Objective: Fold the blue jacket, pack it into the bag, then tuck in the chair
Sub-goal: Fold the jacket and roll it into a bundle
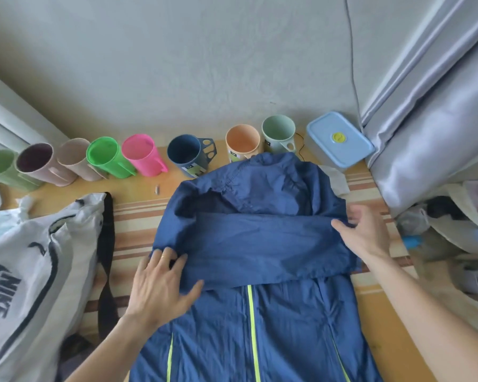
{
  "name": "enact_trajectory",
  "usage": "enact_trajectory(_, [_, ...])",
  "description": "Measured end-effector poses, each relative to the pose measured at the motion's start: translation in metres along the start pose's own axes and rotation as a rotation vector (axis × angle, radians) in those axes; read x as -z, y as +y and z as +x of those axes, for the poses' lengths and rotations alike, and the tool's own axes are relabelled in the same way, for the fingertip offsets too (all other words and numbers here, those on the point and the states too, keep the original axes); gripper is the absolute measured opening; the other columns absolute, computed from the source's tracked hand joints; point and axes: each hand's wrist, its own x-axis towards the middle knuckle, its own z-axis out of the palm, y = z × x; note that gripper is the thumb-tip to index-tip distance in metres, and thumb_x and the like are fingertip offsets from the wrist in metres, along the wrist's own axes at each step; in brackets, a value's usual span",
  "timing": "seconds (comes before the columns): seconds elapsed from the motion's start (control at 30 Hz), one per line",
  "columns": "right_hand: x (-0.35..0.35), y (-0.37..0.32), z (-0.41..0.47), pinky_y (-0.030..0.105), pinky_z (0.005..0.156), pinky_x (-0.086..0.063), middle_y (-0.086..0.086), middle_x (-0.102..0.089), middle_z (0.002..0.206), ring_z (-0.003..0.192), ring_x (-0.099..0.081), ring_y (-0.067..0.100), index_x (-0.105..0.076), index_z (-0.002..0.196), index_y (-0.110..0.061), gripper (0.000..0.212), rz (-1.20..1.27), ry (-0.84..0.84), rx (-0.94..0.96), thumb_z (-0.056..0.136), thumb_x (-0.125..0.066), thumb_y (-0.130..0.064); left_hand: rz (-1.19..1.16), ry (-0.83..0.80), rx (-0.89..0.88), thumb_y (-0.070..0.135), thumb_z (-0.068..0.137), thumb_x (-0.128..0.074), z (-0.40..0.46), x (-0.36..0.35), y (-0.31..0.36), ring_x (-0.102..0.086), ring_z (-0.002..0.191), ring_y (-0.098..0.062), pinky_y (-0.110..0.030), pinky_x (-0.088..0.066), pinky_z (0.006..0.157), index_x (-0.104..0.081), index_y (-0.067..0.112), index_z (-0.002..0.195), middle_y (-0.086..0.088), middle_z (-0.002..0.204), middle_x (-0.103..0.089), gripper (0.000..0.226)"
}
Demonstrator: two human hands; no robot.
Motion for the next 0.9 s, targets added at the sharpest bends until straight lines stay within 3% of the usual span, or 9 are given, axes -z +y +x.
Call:
enact_trajectory(0.1, [-0.006,-0.044,0.002,0.045,0.087,-0.053,0.011,-0.067,0.115,0.111,-0.060,0.034,-0.065,0.115,-0.010,0.056,-0.059,0.124,0.240,0.080,-0.073,-0.053,-0.054,0.284,-0.090,0.039,0.096,-0.061,0.040,0.013,0.023,-0.062,0.101,-0.040,-0.049,-0.049,0.086,-0.070,0.010,0.125,-0.014,0.116,-0.067,0.042])
enact_trajectory(0.2, [-0.030,-0.082,0.012,0.047,0.090,-0.053,0.011,-0.063,0.120,0.114,-0.059,0.036,-0.068,0.110,-0.012,0.063,-0.218,-0.050,0.203,0.074,-0.070,-0.064,0.035,0.122,-0.137,0.042,0.102,-0.045,0.073,-0.005,0.021,-0.048,0.140,-0.044,-0.055,-0.036,0.117,-0.058,0.019,0.145,-0.019,0.154,-0.051,0.051])
enact_trajectory(0.27, [-0.044,-0.093,0.021,0.044,0.085,-0.053,0.012,-0.062,0.120,0.110,-0.060,0.038,-0.072,0.091,-0.021,0.031,-0.261,-0.084,0.215,0.080,-0.072,-0.049,0.061,-0.038,-0.011,0.058,0.098,-0.031,0.080,-0.017,0.012,-0.032,0.152,-0.042,-0.058,-0.026,0.123,-0.046,0.025,0.154,-0.022,0.165,-0.035,0.067])
enact_trajectory(0.33, [-0.048,-0.102,0.028,0.040,0.076,-0.053,0.012,-0.068,0.106,0.097,-0.063,0.035,-0.066,0.075,-0.023,0.015,-0.077,-0.002,0.278,0.087,-0.068,-0.033,0.048,-0.062,0.069,0.070,0.095,-0.027,0.075,-0.021,0.011,-0.020,0.157,-0.042,-0.063,-0.019,0.124,-0.033,0.033,0.160,-0.022,0.169,-0.023,0.075])
enact_trajectory(0.47, [-0.024,-0.144,0.013,0.035,0.081,-0.046,-0.001,-0.065,0.091,0.087,-0.060,0.022,-0.061,0.095,-0.012,0.014,0.381,0.162,0.455,0.095,-0.061,-0.026,0.000,-0.052,0.026,0.082,0.091,-0.029,0.062,-0.025,0.025,0.002,0.159,-0.041,-0.073,-0.009,0.120,-0.010,0.050,0.160,-0.011,0.175,0.000,0.078])
enact_trajectory(0.57, [0.003,-0.179,-0.024,0.028,0.080,-0.047,-0.013,-0.060,0.083,0.080,-0.058,0.009,-0.057,0.095,-0.017,0.009,0.635,0.153,0.498,0.098,-0.059,-0.025,-0.056,-0.205,0.192,0.086,0.088,-0.020,0.063,-0.030,0.028,0.007,0.159,-0.041,-0.070,-0.009,0.121,0.004,0.057,0.157,-0.009,0.174,0.010,0.079])
enact_trajectory(0.7, [0.012,-0.179,-0.088,0.019,0.073,-0.046,-0.013,-0.064,0.078,0.071,-0.057,-0.001,-0.061,0.089,-0.017,0.015,0.817,0.054,0.403,0.098,-0.062,-0.029,-0.169,-0.128,0.275,0.079,0.092,-0.026,0.068,-0.024,0.037,-0.008,0.159,-0.040,-0.054,-0.003,0.126,-0.020,0.046,0.161,-0.016,0.173,-0.011,0.076])
enact_trajectory(0.8, [-0.010,-0.139,-0.135,0.019,0.067,-0.047,-0.009,-0.068,0.073,0.067,-0.060,0.002,-0.063,0.084,-0.018,0.015,0.671,-0.095,0.352,0.093,-0.069,-0.028,-0.805,0.182,0.466,0.052,0.103,-0.037,0.066,-0.002,0.051,-0.044,0.144,-0.029,-0.040,-0.034,0.116,-0.066,0.029,0.133,0.001,0.148,-0.057,0.047])
enact_trajectory(0.9, [-0.041,-0.085,-0.156,0.029,0.075,-0.055,-0.012,-0.074,0.080,0.071,-0.067,0.002,-0.068,0.084,-0.024,0.019,0.337,-0.413,0.195,0.082,-0.075,-0.042,-1.734,-0.035,0.918,0.065,0.099,-0.042,0.071,0.026,0.062,-0.069,0.115,-0.024,-0.037,-0.051,0.093,-0.072,0.026,0.120,0.002,0.121,-0.075,0.054])
